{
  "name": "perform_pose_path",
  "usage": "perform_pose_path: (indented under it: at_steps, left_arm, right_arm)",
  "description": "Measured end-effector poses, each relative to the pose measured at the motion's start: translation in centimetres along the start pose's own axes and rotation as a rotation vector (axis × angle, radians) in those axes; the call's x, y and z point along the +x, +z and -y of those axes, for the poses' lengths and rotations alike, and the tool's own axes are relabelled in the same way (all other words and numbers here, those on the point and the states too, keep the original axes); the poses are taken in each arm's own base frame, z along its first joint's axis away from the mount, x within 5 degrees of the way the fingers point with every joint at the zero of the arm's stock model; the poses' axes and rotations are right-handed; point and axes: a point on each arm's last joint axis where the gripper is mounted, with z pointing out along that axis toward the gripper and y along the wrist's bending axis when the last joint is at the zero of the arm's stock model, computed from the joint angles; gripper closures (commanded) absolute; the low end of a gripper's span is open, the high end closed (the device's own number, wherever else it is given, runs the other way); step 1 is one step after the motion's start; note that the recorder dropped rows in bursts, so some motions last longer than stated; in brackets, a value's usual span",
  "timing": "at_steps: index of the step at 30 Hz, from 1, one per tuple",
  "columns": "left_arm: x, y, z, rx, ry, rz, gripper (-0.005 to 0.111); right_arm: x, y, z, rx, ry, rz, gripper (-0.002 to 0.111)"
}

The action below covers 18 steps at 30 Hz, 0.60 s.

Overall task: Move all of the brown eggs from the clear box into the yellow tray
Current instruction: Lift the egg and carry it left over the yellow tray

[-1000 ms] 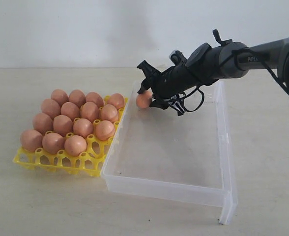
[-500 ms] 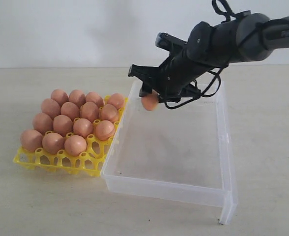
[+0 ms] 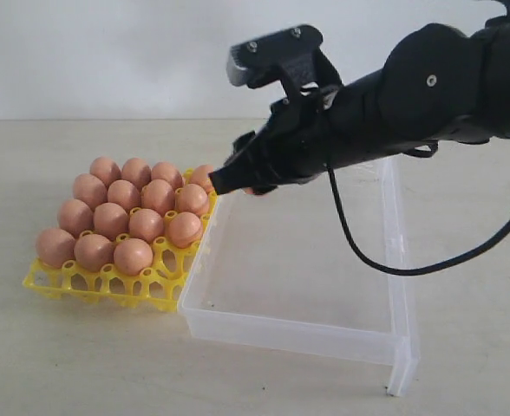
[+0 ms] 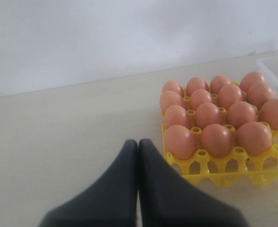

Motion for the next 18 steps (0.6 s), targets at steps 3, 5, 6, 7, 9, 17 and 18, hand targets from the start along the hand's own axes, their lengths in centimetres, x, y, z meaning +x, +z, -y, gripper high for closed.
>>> perform_pose_path:
  at_steps: [3, 5, 6, 7, 9, 17, 18]
  left_arm:
    - [0.0, 0.0, 0.0, 0.000, 0.000, 0.000, 0.111]
    - [0.0, 0.0, 0.0, 0.000, 0.000, 0.000, 0.111]
    - [0.0, 0.0, 0.0, 0.000, 0.000, 0.000, 0.111]
    - [0.0, 0.0, 0.0, 0.000, 0.000, 0.000, 0.111]
    - [0.0, 0.0, 0.0, 0.000, 0.000, 0.000, 0.111]
    - [0.0, 0.0, 0.0, 0.000, 0.000, 0.000, 0.111]
    - [0.0, 0.0, 0.0, 0.000, 0.000, 0.000, 0.111]
  right_arm:
    - [-1.4, -0.7, -2.1, -0.010, -0.047, 0.125, 0.109]
    - [-1.8, -0.7, -3.3, -0.016, -0.066, 0.184, 0.109]
    - [-2.0, -0.6, -3.9, -0.018, -0.065, 0.215, 0.109]
    - [-2.1, -0.3, -4.4, -0.018, -0.058, 0.245, 0.109]
    - [-2.2, 0.5, -5.0, -0.016, -0.018, 0.296, 0.109]
    - [-3.6, 1.3, -4.7, -0.071, 0.505, 0.630, 0.109]
    - [-4.3, 0.8, -4.6, -0.109, 0.594, 0.718, 0.109]
